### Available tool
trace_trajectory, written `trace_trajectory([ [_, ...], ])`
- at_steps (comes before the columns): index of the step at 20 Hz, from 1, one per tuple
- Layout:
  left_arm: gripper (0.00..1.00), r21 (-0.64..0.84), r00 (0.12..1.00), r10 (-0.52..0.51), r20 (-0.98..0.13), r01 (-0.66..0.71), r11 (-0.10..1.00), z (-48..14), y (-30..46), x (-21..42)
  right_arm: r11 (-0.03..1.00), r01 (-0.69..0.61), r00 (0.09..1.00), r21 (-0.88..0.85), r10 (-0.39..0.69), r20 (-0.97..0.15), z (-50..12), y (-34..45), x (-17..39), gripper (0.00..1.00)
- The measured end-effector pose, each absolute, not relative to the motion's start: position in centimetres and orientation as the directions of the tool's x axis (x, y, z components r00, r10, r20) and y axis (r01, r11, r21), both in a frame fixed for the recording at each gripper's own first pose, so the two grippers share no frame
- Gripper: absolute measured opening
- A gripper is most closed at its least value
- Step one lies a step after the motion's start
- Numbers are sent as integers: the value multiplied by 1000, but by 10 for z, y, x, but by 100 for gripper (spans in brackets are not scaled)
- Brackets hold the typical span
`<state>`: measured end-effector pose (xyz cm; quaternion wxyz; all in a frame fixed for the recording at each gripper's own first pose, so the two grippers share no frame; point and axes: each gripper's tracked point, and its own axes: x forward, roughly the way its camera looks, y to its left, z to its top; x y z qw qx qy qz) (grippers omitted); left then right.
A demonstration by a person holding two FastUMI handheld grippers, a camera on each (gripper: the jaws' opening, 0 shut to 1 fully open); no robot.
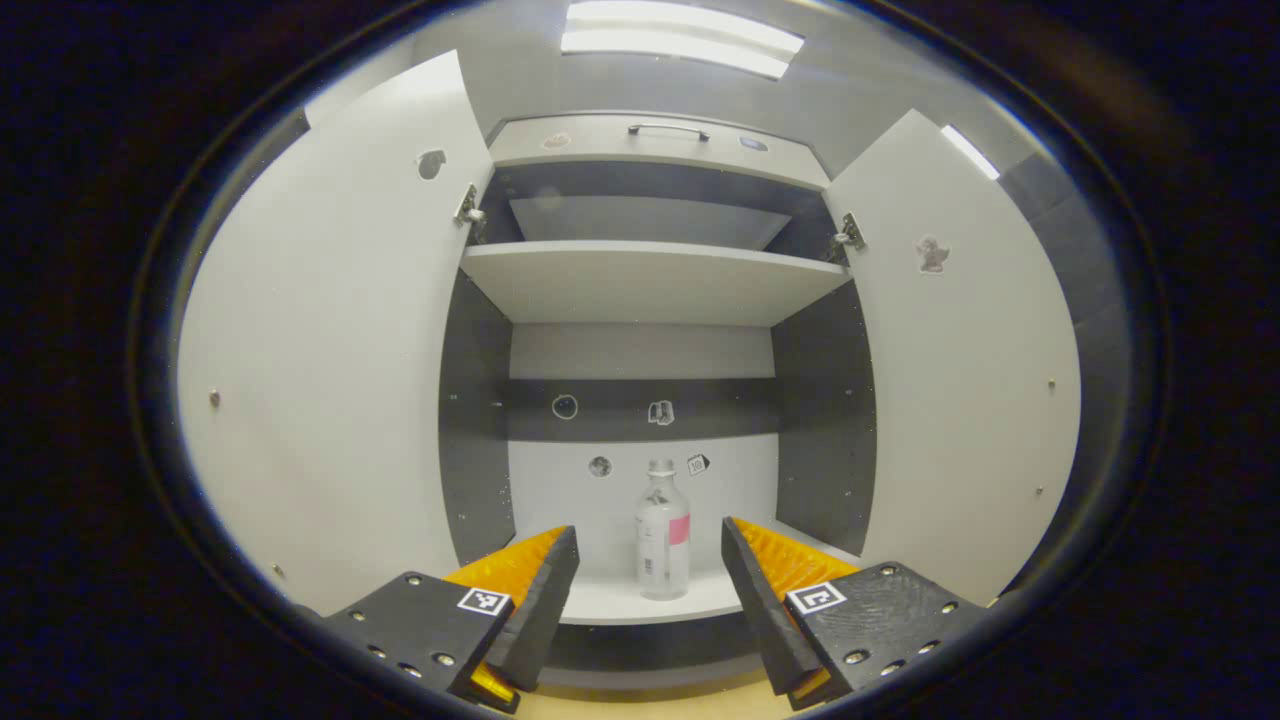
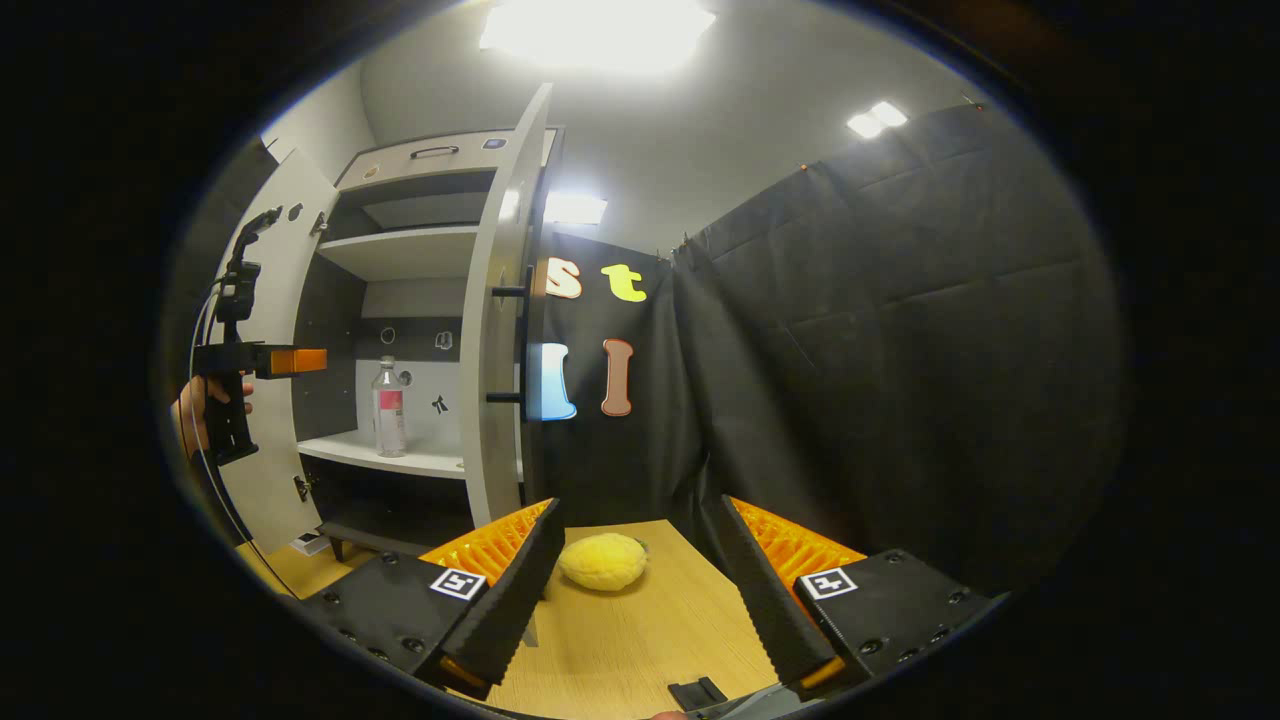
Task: Grasp the bottle in the cabinet with the left hand and place it on the coaster, then close the right door with the right hand and the left door with the left hand.
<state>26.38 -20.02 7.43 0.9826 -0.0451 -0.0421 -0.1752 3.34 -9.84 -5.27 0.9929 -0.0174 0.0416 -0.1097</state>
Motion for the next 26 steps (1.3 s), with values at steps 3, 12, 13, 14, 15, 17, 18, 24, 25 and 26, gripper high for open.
trace_trajectory([
  [3,85,-74,928,-362,85,368,927,60,-216,293,966,251,964,-57,-255,-80,-53,-100,42,98],
  [12,85,-102,911,-411,33,413,905,21,-251,368,936,339,934,-97,-347,-84,-55,-103,55,98],
  [13,85,-96,910,-413,26,414,905,17,-255,375,932,348,930,-100,-357,-87,-55,-104,55,98],
  [14,85,-92,909,-416,18,416,905,13,-259,383,928,358,926,-103,-368,-90,-57,-105,56,98],
  [15,84,-91,909,-418,10,417,905,8,-262,390,924,367,922,-105,-376,-93,-58,-105,58,98],
  [17,85,-99,906,-422,-7,419,902,0,-267,404,918,382,915,-108,-392,-99,-60,-108,62,98],
  [18,85,-104,904,-427,-16,423,900,-5,-268,411,914,389,911,-110,-400,-101,-61,-110,65,98],
  [24,84,-109,898,-436,-54,429,897,-23,-277,435,901,416,897,-120,-429,-111,-67,-107,71,98],
  [25,84,-109,899,-434,-58,426,898,-24,-277,436,900,419,895,-120,-432,-114,-68,-107,71,98],
  [26,84,-111,895,-441,-63,433,895,-25,-280,439,900,420,894,-118,-432,-116,-69,-108,70,98],
])
